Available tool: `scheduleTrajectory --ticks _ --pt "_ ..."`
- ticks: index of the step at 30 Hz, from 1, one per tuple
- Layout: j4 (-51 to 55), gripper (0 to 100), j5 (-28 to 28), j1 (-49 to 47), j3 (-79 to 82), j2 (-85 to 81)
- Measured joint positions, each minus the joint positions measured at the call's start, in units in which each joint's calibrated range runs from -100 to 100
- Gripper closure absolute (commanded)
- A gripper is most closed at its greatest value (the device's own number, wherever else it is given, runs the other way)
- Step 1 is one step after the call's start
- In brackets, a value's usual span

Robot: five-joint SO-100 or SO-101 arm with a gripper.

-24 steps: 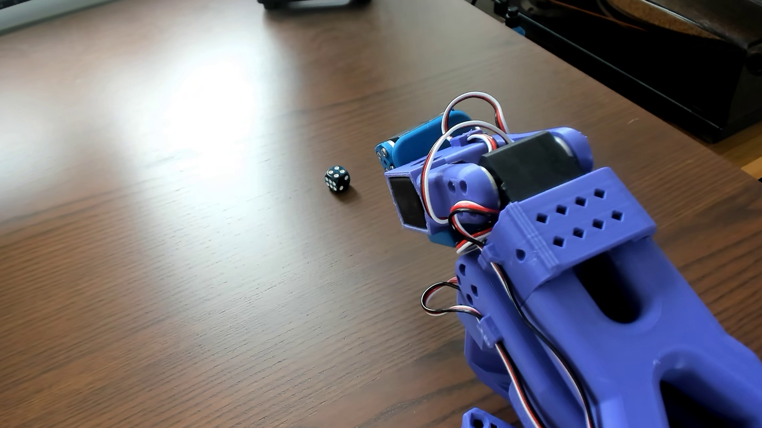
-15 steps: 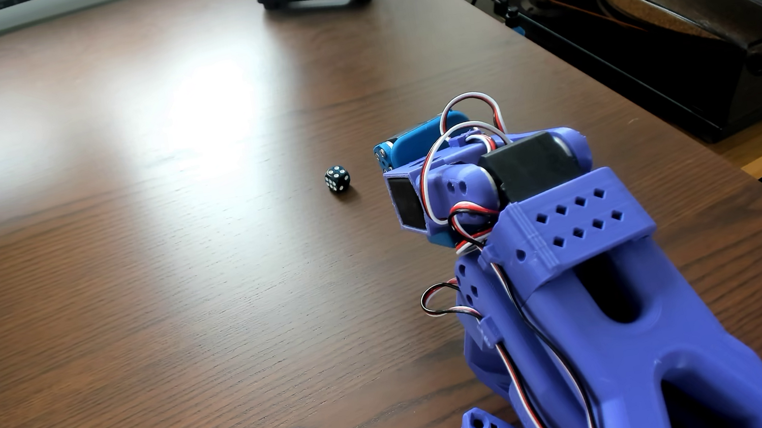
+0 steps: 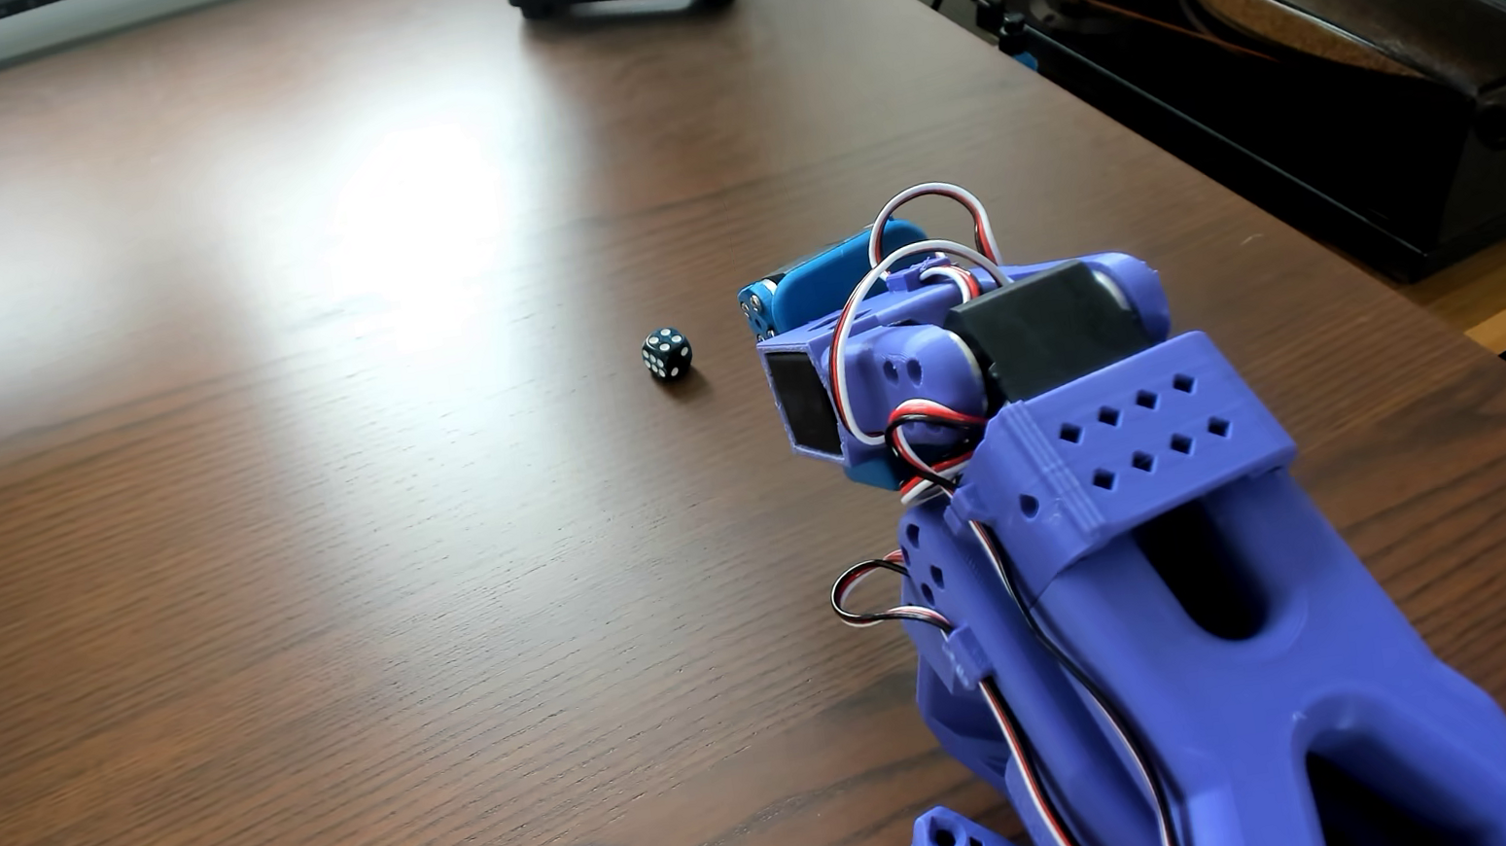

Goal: Grab the blue dice

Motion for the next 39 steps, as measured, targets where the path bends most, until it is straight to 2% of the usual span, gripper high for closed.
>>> scheduleTrajectory --ticks 34,39 --pt "0.0 94 0.0 0.0 0.0 0.0" --pt "2.3 94 0.0 2.4 -6.4 0.0"
